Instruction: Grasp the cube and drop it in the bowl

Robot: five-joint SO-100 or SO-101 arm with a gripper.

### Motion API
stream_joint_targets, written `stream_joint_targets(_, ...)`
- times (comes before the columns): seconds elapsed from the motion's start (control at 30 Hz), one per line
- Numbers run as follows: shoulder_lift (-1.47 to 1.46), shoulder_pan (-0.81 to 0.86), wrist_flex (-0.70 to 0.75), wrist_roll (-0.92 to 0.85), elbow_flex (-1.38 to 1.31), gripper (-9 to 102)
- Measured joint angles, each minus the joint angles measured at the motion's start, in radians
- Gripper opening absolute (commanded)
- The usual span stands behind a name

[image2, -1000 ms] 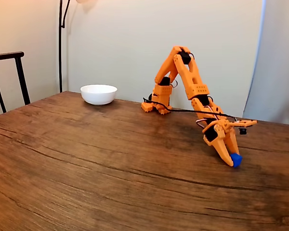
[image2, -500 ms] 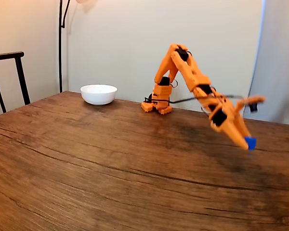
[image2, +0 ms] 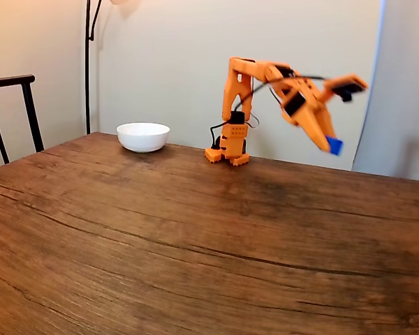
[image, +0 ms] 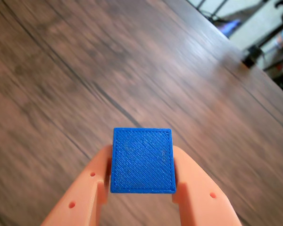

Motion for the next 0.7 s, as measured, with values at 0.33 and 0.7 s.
stream_joint_targets(0.33, 0.216, 0.130, 0.261, 0.011, 0.000, 8)
stream_joint_targets(0.7, 0.387, 0.331, 0.440, 0.037, 0.018, 8)
